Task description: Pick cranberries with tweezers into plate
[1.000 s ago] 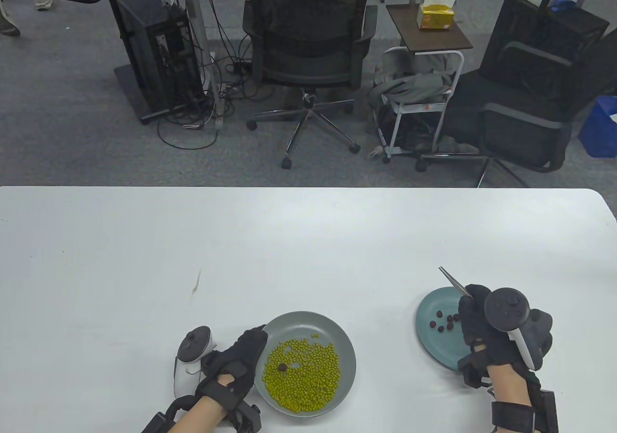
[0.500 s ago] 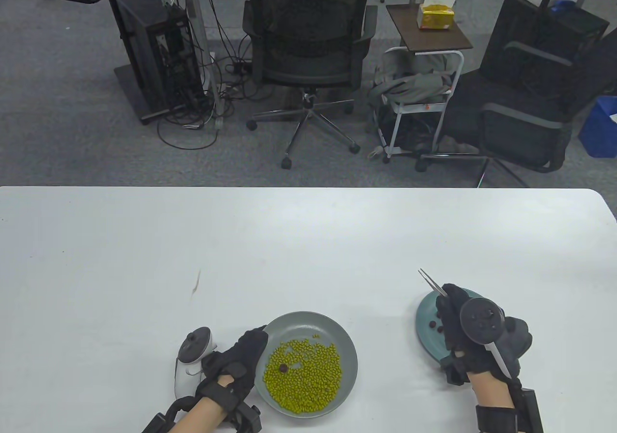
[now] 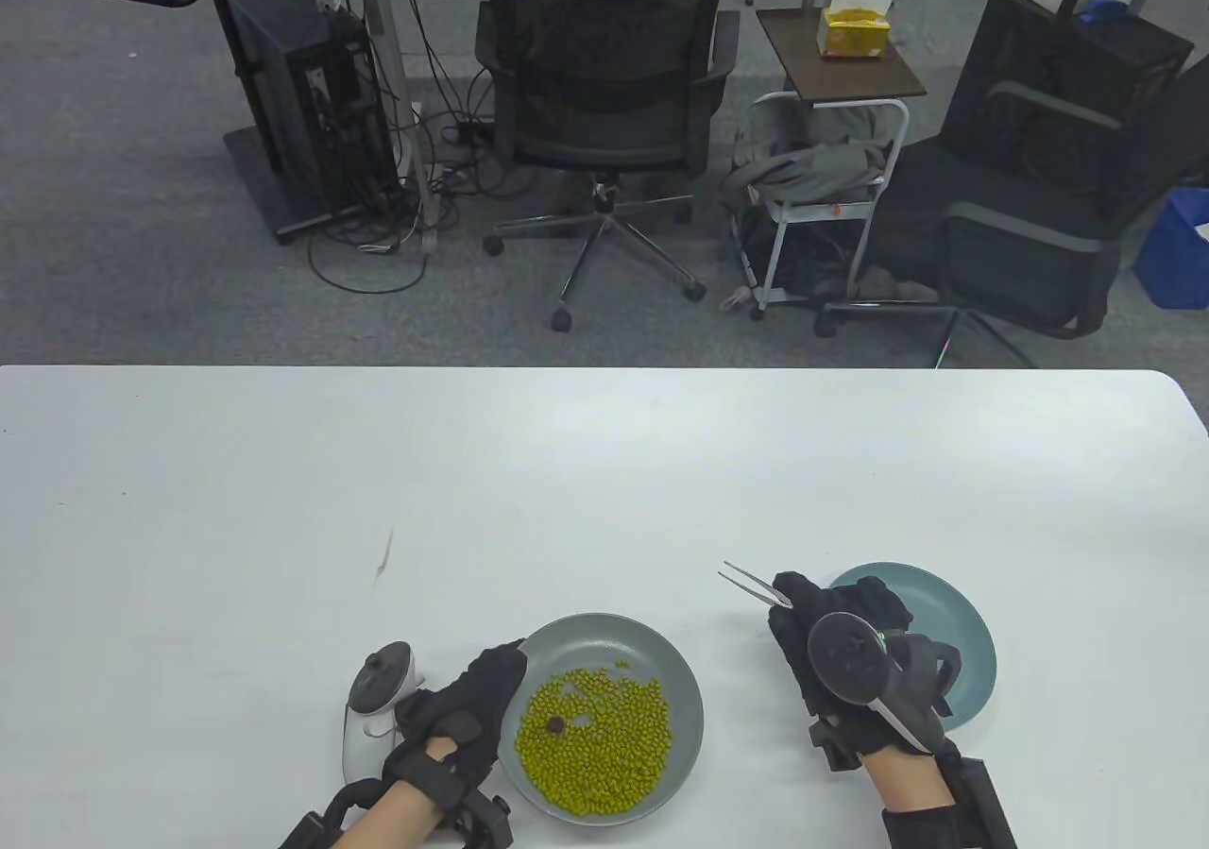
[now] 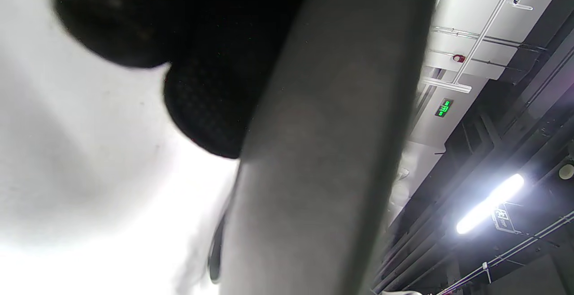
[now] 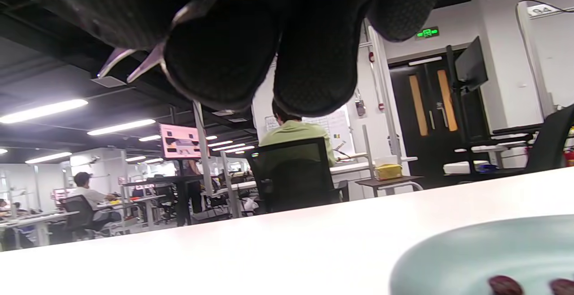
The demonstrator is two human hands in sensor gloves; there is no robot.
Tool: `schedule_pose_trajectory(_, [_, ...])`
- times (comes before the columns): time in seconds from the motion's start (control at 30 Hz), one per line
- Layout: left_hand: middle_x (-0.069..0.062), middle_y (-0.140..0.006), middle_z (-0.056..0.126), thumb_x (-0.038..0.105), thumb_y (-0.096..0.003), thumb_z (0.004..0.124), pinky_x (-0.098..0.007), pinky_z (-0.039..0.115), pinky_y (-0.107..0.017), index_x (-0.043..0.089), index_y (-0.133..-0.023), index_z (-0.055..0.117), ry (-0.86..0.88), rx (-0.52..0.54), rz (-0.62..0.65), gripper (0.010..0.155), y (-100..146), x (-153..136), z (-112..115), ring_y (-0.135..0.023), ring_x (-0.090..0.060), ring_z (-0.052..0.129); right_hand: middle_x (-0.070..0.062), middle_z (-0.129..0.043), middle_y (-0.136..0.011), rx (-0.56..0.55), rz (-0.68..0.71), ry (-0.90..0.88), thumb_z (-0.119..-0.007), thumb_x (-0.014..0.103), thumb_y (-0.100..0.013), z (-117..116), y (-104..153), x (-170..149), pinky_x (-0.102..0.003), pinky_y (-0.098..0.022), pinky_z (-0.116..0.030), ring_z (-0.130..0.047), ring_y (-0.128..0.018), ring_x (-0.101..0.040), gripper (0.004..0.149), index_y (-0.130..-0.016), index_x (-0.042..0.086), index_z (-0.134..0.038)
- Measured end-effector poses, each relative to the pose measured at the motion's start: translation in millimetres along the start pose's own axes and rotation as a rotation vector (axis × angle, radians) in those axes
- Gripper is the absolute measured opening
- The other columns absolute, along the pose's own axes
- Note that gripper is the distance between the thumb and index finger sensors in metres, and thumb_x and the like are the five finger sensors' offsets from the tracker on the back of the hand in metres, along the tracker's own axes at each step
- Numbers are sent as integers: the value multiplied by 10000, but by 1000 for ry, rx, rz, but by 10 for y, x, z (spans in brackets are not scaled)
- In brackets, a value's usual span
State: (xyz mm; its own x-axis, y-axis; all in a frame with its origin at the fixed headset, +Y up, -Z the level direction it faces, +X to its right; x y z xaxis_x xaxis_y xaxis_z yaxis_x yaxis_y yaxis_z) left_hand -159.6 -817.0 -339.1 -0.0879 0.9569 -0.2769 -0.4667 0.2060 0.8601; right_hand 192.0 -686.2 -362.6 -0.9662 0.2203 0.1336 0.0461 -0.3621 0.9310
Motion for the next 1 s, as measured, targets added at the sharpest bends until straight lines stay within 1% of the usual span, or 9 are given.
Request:
schedule_pose_trajectory(0.13, [-79,-777,849,510,-532,615,-410,913,-232,153,-999,498,-12,9,-15,599,-24,-46,-39,-323,-262,1103,188,-952,-605,-24,96,26,-756,539,-342,21,46,216,-459,-747,-534,-924,-708,-128,482,-796,384,-797])
schedule_pose_trajectory(0.27, [-78,-775,852,513,-532,615,-409,908,-224,157,-1000,501,-9,8,-24,599,-47,-64,-76,-318,-262,1099,188,-952,-609,-37,180,-29,-758,546,-338,48,133,457,-463,-748,-527,-917,-718,-130,481,-794,398,-798])
schedule_pose_trajectory(0.47, [-76,-776,851,514,-533,611,-406,908,-222,157,-1000,497,6,22,-46,599,-80,-139,-127,-316,-260,1099,195,-945,-614,-31,370,-24,-756,558,-335,19,369,983,-472,-760,-479,-873,-770,-143,480,-792,417,-797])
schedule_pose_trajectory(0.5, [-76,-776,851,514,-532,612,-405,909,-222,158,-1000,497,4,27,-42,599,-66,-125,-123,-316,-259,1099,192,-946,-610,-33,382,-22,-759,556,-334,10,402,1062,-474,-758,-481,-876,-765,-145,480,-789,412,-801])
schedule_pose_trajectory(0.57, [-76,-775,852,515,-532,611,-405,909,-221,159,-1000,499,8,30,-37,599,-55,-111,-122,-315,-258,1099,187,-956,-597,-12,442,14,-771,553,-330,-22,478,1246,-476,-752,-503,-921,-668,-120,478,-779,396,-817])
schedule_pose_trajectory(0.63, [-74,-777,852,514,-533,610,-405,909,-224,158,-1001,497,11,25,-31,599,-61,-91,-119,-317,-258,1099,189,-958,-591,-32,498,48,-771,555,-328,-17,547,1385,-480,-754,-500,-922,-666,-124,474,-770,393,-825])
schedule_pose_trajectory(0.7, [-71,-778,850,516,-532,608,-403,910,-225,162,-1001,495,15,33,-29,599,-63,-100,-130,-319,-257,1100,192,-958,-592,-42,529,58,-770,558,-327,-21,600,1462,-484,-758,-489,-909,-697,-129,476,-771,395,-824])
schedule_pose_trajectory(0.77, [-73,-778,850,516,-532,609,-405,909,-225,160,-1001,496,16,37,-28,599,-55,-100,-137,-319,-259,1099,187,-959,-591,-22,537,59,-769,561,-326,-52,624,1500,-480,-754,-495,-911,-688,-130,481,-773,390,-824])
schedule_pose_trajectory(1.0, [-71,-783,845,521,-533,605,-405,907,-228,165,-1003,490,12,43,-15,601,-37,-73,-112,-323,-262,1096,186,-957,-593,-20,549,78,-766,560,-330,-111,642,1539,-445,-756,-498,-904,-706,-120,491,-781,375,-819])
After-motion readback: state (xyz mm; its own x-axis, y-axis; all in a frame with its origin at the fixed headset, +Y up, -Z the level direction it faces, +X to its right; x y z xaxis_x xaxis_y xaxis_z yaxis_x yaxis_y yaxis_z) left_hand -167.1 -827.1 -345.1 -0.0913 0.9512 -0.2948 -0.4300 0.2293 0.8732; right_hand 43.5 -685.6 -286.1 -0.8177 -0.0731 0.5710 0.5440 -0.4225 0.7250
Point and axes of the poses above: the tracker on the back of each hand, its own x axis roughly to the thumb side, its own y axis roughly from the fingertips to the wrist, z = x × y, the point moved 5 cm from there along -y, roughly from the wrist to the fingertips
